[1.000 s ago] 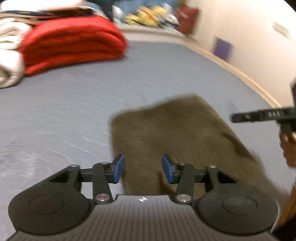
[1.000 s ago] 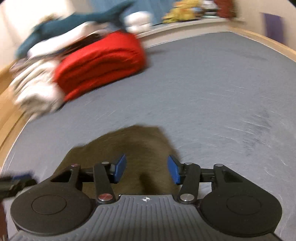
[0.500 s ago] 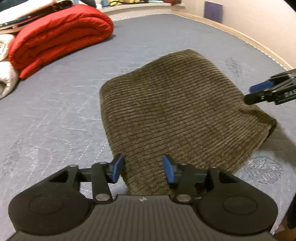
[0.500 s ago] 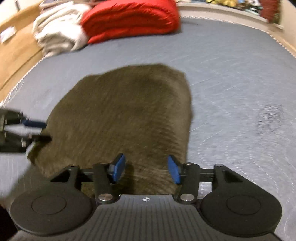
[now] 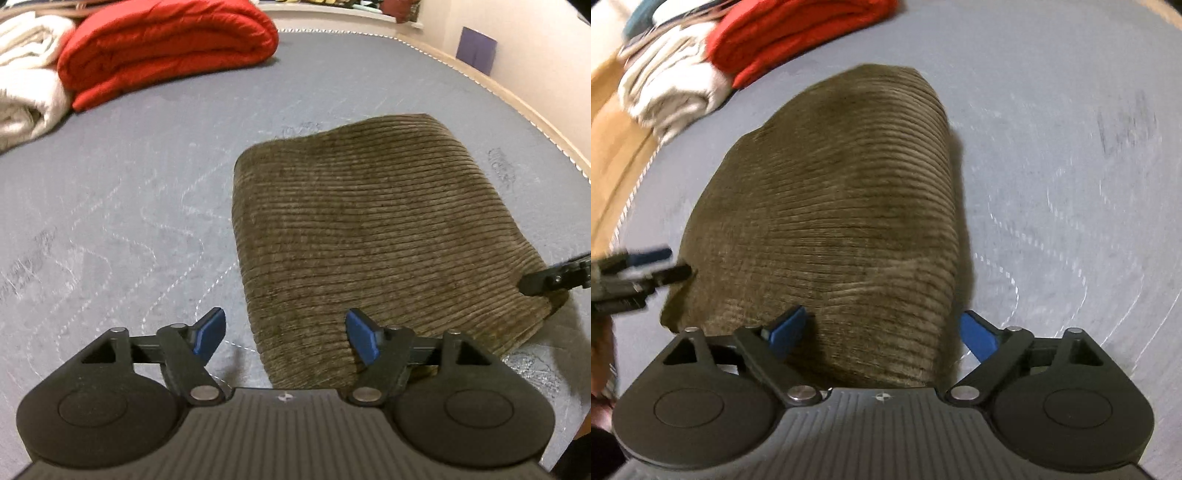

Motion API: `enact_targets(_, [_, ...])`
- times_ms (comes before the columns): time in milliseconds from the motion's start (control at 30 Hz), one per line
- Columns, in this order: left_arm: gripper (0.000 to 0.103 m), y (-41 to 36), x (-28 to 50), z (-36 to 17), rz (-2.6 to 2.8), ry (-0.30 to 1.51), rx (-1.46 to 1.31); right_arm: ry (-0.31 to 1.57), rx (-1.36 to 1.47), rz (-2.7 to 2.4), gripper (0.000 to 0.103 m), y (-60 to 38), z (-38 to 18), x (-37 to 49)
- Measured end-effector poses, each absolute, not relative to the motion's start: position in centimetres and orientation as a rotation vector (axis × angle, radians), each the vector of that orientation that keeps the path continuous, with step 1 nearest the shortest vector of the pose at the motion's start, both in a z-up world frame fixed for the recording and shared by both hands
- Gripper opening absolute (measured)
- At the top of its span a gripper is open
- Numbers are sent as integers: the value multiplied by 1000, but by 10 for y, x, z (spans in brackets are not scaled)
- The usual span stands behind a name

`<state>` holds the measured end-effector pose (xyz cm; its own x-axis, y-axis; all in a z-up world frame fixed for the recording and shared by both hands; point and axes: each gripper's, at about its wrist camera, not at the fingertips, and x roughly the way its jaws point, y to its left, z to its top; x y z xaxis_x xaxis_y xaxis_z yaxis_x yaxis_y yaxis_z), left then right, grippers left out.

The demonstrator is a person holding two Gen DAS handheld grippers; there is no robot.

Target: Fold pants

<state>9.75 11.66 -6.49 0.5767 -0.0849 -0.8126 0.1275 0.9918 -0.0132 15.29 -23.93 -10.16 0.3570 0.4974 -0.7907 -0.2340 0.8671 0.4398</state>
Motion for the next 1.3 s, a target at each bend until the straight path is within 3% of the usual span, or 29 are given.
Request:
enact_targets(67, [85, 121, 100, -67, -116, 954, 17, 1126, 321, 480, 92, -243, -105, 153])
enact_targets(400, [86, 146, 111, -95, -149, 1044, -302, 1131, 448, 546, 91, -236, -123, 144])
enact_targets(500, [82, 144, 111, -95, -169, 1046, -314, 1102, 447, 544, 82, -236, -120, 142])
enact_targets(533, [73, 143, 111, -95, -189, 1045, -320, 1094, 454, 535, 77, -237, -118, 141])
enact_targets(667, [61, 132, 108, -84, -194, 1017, -257, 1067, 481, 505, 57, -242, -112, 140])
enact_targets(767, [58, 126, 102, -77, -232, 987, -255, 1000, 454, 513, 49, -245, -91, 139])
enact_targets(900, [66, 118, 96, -77, -233, 973, -192, 940, 405, 530, 49, -253, -75, 145])
enact_targets(967, [80, 112, 92, -73, -192, 961, -75, 995, 323, 524, 53, -244, -84, 144])
enact_targets(1067, [78, 99, 75, -52, -130, 860, 112, 1006, 289, 471, 60, -236, -86, 140])
enact_targets(1167, [78, 92, 54, -33, -155, 759, 190, 967, 255, 470, 60, -232, -72, 132])
enact_targets(1300, [78, 88, 47, -49, -226, 860, 204, 979, 158, 457, 63, -232, -80, 127])
